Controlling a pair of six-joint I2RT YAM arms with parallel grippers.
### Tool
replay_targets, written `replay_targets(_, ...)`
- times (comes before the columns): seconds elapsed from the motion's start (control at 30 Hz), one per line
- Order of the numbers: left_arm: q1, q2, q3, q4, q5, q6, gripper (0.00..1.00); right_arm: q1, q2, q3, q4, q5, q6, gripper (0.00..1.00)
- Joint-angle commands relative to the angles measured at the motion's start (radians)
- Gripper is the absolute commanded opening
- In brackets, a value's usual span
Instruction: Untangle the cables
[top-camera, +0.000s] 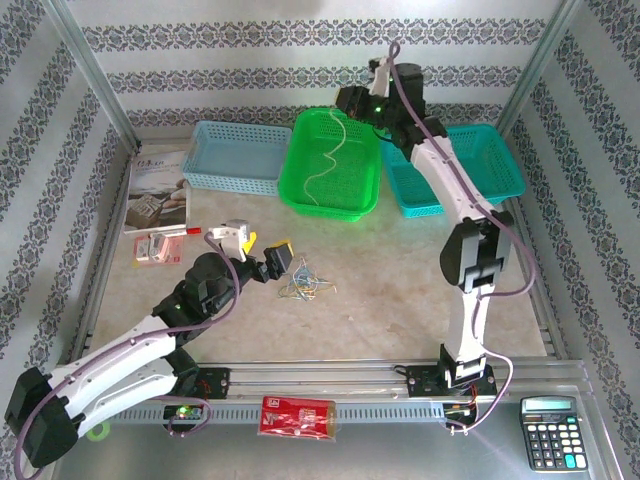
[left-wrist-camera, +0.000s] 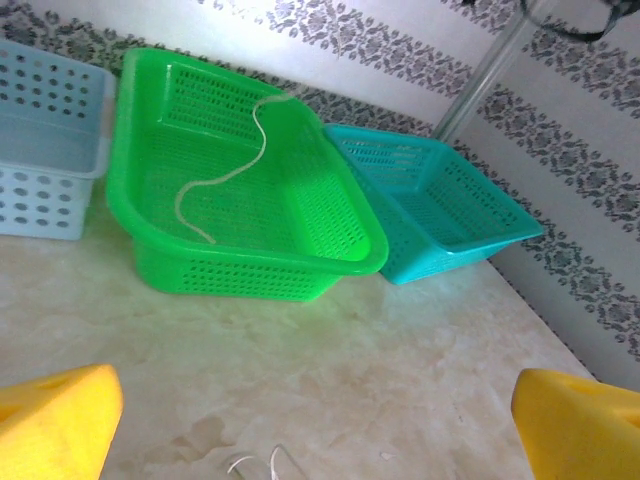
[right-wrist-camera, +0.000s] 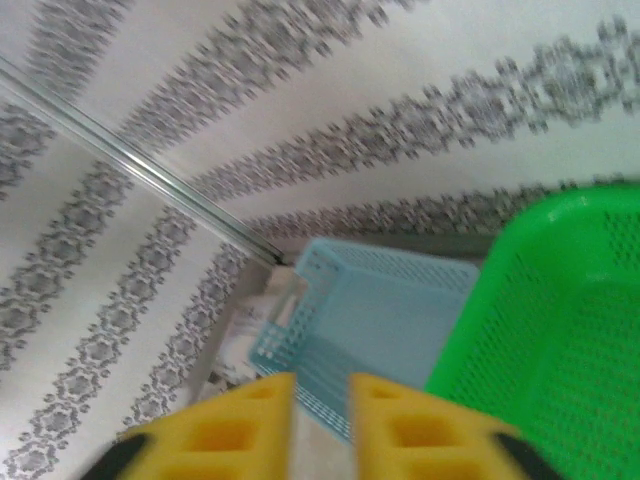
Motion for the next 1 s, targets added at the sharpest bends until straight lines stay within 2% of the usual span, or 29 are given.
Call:
replay_targets(0.0,-0.01,-0.012,0.018,-0.088,-0.046,-0.024,1.0,0.011,0.014,0.024,-0.045,-0.034,-0.079,0.46)
replay_targets(0.1,-0.01,-0.006,0.007,-0.086,-0.051,-0.045,1.0,0.015,-0.021,0.009,-0.049,-0.019,-0.095,0.55)
replay_targets(0.23,-0.01,0.021,-0.002,-0.059,-0.047,-0.061,1.0,0.016,-0.096,-0.04,-0.049,-0.015,-0.114,0.56)
replay_targets(0.37,-0.009,0.064,0.007,-0.056,-0.031,-0.067,1.0,0.021,-0.205,-0.173,-0.007,0.003,-0.123,0.57)
replay_targets(0.57,-0.009,0.105,-0.001,-0.036,-0.009,-0.083,1.0,0.061,-0.387,-0.461,0.093,0.052,-0.118,0.57)
replay_targets(0.8,-0.008,0.124,-0.031,-0.021,0.024,-0.11,1.0,0.177,-0.612,-0.862,0.169,0.159,-0.114,0.57)
replay_targets(0.97,-0.008,0.133,-0.044,-0.024,0.057,-0.133,1.0,0.263,-0.755,-1.138,0.222,0.237,-0.055,0.57)
